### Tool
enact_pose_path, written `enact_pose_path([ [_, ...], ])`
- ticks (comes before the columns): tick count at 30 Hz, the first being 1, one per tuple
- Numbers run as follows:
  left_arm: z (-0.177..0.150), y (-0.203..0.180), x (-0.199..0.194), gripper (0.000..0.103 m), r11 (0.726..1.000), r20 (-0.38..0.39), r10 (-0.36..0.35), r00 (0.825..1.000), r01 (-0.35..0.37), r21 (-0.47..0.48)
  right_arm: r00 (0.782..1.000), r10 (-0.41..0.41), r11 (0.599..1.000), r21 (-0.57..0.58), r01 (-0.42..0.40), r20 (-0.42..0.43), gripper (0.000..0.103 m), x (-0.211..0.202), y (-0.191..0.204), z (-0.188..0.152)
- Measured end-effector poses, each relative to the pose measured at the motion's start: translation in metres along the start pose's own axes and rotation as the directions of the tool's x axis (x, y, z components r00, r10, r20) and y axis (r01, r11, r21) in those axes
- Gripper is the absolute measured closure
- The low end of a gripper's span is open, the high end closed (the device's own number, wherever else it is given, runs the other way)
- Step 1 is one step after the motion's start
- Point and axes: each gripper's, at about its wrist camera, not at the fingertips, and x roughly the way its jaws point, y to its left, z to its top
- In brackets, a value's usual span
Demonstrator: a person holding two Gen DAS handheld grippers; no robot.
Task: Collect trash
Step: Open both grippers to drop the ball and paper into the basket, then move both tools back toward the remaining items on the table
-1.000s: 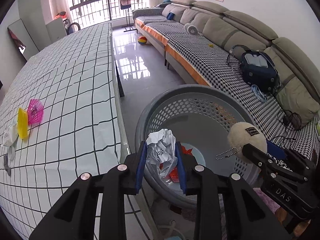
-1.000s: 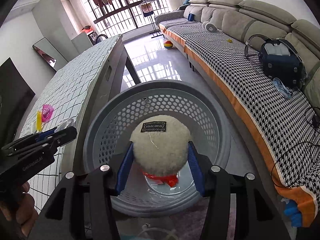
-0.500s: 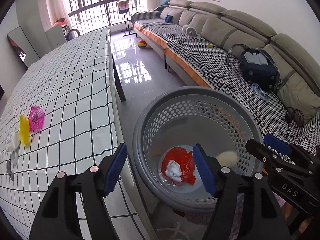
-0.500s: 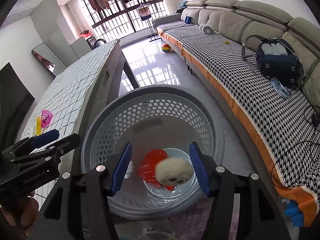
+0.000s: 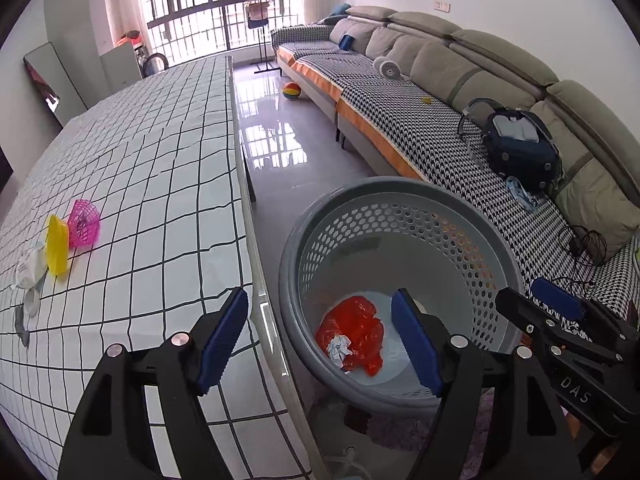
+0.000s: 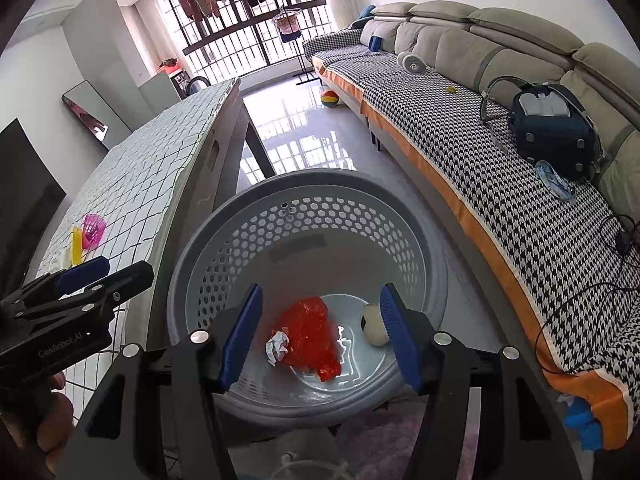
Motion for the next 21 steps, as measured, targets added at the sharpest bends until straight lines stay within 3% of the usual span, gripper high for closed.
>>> enact_pose_path([
  [11,-0.005,0.022,-0.028,0.018,0.999,0.059,0.000,0.998,0.003,-0.050,0.999,0.008,0.999,-0.045,-0.007,0.031,0.037,-0.018,0.026,-0.003],
  [21,-0.021,0.079,-0.066,0.009,0.989,0.119,0.061,0.991,-0.044,-0.140,0.997,0.067,0.992,-0.108,-0.062,0.043,0.034,-0.023,0.074,-0.009],
])
